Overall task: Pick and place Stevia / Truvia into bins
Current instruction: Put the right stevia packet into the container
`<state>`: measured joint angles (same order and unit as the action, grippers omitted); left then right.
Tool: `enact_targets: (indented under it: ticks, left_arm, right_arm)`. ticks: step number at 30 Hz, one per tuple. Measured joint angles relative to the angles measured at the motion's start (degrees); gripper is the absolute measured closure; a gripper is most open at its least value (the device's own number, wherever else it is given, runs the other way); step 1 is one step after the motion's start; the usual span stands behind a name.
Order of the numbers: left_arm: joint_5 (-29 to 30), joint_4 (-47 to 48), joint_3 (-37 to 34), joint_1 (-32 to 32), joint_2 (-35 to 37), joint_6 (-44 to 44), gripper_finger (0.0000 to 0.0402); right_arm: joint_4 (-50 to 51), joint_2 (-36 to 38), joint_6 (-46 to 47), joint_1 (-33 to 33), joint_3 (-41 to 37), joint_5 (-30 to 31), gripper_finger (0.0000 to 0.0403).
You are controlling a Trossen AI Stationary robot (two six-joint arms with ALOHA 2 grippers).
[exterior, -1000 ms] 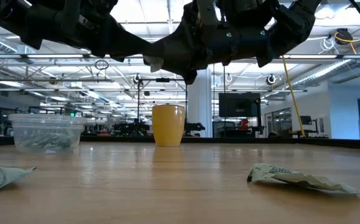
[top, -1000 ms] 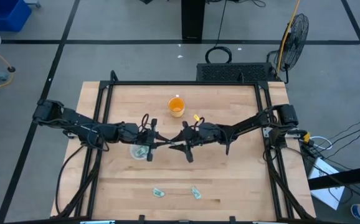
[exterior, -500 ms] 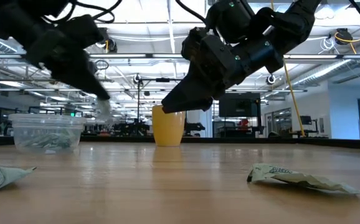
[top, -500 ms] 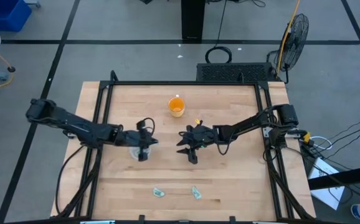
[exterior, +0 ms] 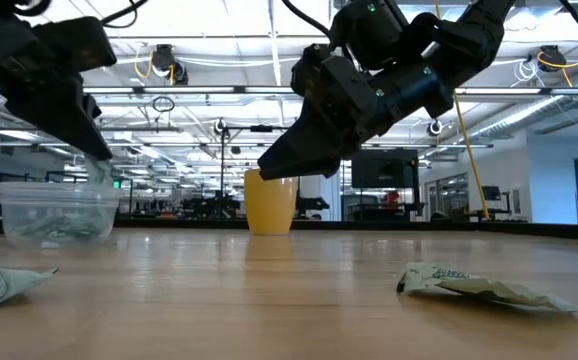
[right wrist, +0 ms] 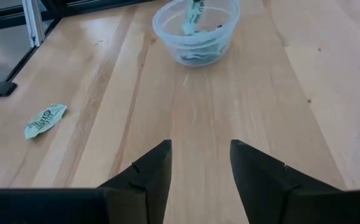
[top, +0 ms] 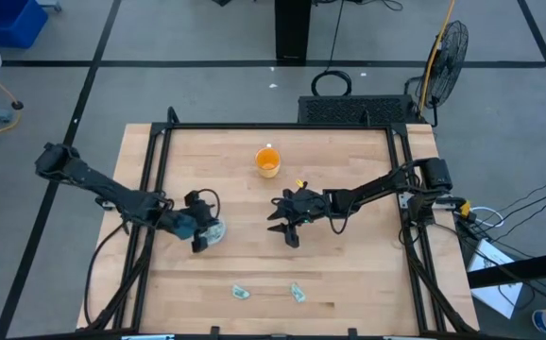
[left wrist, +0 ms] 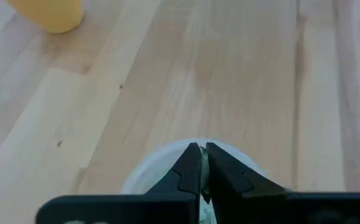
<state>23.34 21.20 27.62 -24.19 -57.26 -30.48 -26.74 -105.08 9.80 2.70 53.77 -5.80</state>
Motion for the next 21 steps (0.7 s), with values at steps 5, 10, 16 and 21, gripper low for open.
enact_targets:
  ticks: [5,10,16,21]
  left_arm:
    - [-0.4,3.1,0.0,-1.9,0.2,-3.2,0.0366]
    - [-0.7,8.1,0.0,-2.6,-1.5,-9.3,0.0377]
    - [-1.5,4.5,0.0,-2.6,-5.2,-6.7,0.0347]
    - [-2.4,-0.3,0.0,-2.6,-6.9,-3.7,0.0282]
  right_arm:
    - [-0.6,0.0,2.2,0.0,0.0,0.0,0.0245]
    - [-2.2,0.0,3.2,0.0,0.0,-0.1,0.0245]
    - [-2.1,0.0,3.0,1.2,0.0,-1.6,0.0245]
    - [-2.5,0.0,2.6,2.8,0.0,-3.8,0.0245]
